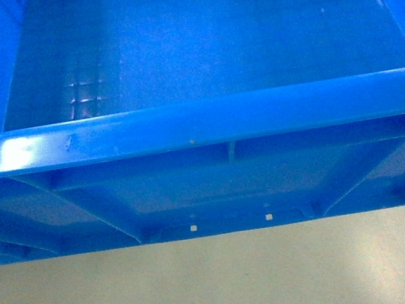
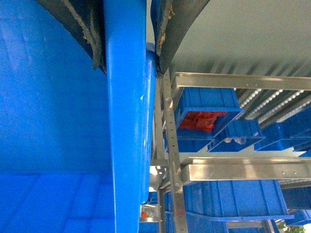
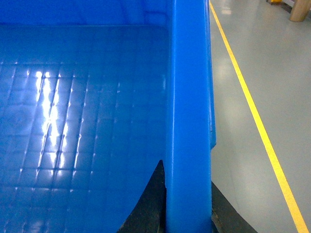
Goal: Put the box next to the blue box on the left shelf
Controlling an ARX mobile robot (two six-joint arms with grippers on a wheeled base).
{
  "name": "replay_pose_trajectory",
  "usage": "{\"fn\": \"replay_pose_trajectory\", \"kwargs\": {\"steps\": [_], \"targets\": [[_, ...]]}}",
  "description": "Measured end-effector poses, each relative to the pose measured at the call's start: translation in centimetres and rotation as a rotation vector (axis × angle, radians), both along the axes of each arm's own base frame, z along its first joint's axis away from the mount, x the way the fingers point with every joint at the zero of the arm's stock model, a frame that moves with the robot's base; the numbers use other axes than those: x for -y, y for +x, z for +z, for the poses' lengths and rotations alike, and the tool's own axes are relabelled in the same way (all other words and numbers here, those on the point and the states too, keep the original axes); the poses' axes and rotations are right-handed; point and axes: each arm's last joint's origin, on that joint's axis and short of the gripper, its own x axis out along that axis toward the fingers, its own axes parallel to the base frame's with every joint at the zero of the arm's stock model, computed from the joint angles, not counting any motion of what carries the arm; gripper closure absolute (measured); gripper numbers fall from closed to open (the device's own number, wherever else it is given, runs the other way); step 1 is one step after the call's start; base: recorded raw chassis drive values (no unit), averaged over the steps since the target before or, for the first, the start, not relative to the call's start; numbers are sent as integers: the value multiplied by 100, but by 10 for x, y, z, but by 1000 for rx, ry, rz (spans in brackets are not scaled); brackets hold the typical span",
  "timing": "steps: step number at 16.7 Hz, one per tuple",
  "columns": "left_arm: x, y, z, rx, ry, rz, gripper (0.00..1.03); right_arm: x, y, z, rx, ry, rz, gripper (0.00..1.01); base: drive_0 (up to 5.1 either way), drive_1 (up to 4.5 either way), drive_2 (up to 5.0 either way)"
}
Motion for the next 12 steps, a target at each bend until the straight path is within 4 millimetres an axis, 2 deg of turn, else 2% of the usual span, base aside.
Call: {"fn": "replay_pose_trajectory", "kwargs": {"steps": [12], "targets": [[0,0,0,0,0,1,85,0,0,0,1,0,0,93,3,402,-395]]}}
